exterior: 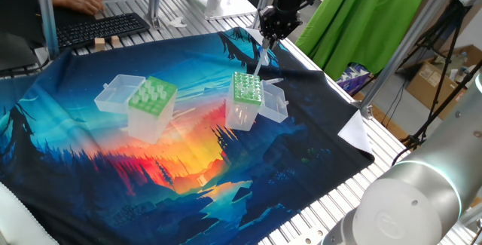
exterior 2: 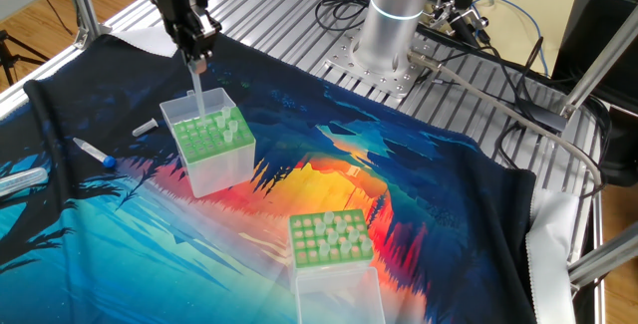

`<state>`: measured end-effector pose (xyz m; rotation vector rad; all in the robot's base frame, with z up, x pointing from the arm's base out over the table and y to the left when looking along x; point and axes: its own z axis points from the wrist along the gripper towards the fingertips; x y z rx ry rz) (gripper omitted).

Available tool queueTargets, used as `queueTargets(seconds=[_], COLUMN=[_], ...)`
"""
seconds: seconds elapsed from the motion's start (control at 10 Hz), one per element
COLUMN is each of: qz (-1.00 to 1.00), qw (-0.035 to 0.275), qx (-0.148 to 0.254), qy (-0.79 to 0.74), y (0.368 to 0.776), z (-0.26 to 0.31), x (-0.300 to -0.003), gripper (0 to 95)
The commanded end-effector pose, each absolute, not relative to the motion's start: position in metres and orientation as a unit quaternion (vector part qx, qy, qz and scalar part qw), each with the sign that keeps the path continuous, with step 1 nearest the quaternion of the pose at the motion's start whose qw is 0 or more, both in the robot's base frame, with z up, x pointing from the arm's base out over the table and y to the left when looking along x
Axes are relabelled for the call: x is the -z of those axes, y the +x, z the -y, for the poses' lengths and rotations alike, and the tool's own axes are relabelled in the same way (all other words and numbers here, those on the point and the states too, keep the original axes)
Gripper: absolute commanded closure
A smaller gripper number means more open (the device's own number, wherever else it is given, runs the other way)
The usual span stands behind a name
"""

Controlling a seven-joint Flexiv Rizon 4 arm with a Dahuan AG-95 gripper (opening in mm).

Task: Transfer all large pipette tips from one holder to another

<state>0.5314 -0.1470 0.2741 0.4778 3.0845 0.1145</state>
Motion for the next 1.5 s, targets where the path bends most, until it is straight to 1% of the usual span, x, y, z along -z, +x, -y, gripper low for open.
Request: queueTargets(seconds=[0.1, 1.5], qz=[-0.987, -0.987], qw=[0.007, 0.009], qx=[-0.037, -0.038], qy=[0.154, 0.158], y=[0.5313, 0.5214], z=[0.148, 0.1504], x=[-0.2755, -0.2759], gripper=[95.0, 95.0])
